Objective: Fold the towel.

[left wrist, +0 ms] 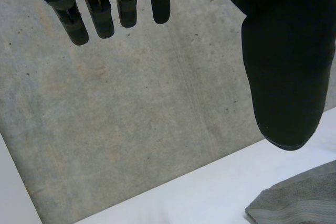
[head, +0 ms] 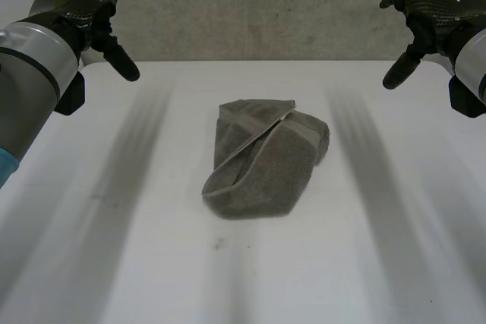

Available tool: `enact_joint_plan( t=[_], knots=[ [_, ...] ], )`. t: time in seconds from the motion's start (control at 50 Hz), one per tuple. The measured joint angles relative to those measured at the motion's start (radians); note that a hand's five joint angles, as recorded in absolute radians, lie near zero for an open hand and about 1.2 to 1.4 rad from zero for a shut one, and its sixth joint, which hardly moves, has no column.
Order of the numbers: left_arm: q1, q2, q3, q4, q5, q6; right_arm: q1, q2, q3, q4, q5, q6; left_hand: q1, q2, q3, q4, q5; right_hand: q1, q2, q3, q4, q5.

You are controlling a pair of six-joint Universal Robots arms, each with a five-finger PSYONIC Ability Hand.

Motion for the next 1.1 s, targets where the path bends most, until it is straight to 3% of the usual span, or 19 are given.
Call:
enact_joint_plan(
  t=[0.42, 0.62, 0.72, 0.84, 0.98, 1.1],
  knots=[
    [-0.001, -0.002, -0.014, -0.013, 0.022, 0.01, 0.004, 0.002, 0.004, -0.01, -0.029, -0.079, -0.005, -0.005, -0.004, -0.004, -0.001, 0.0, 0.001, 0.0, 0.0, 0.0],
    [0.008, -0.082, -0.058, 0.003, 0.198, 0.103, 0.014, 0.044, 0.043, 0.0, -0.164, -0.304, -0.003, -0.002, -0.002, -0.002, -0.001, 0.0, 0.001, 0.0, 0.0, 0.0],
    [0.015, -0.181, -0.067, 0.033, 0.267, 0.247, 0.015, 0.119, 0.051, -0.004, -0.267, -0.384, -0.002, -0.001, -0.001, 0.0, -0.001, 0.0, 0.001, 0.0, 0.0, 0.0],
    [0.018, -0.298, -0.069, 0.087, 0.289, 0.392, 0.029, 0.242, 0.033, -0.011, -0.345, -0.425, -0.002, 0.001, 0.001, 0.001, -0.001, 0.0, 0.001, 0.0, 0.0, 0.0],
    [0.012, -0.414, -0.051, 0.145, 0.336, 0.438, 0.074, 0.393, -0.023, -0.03, -0.37, -0.435, -0.002, 0.003, 0.003, 0.002, -0.001, 0.004, 0.0, 0.001, 0.0, 0.003],
    [-0.021, -0.534, 0.036, 0.202, 0.4, 0.431, 0.117, 0.525, -0.111, -0.053, -0.334, -0.421, -0.002, 0.003, 0.003, 0.002, -0.001, 0.042, 0.034, 0.031, 0.019, 0.037]
  ],
)
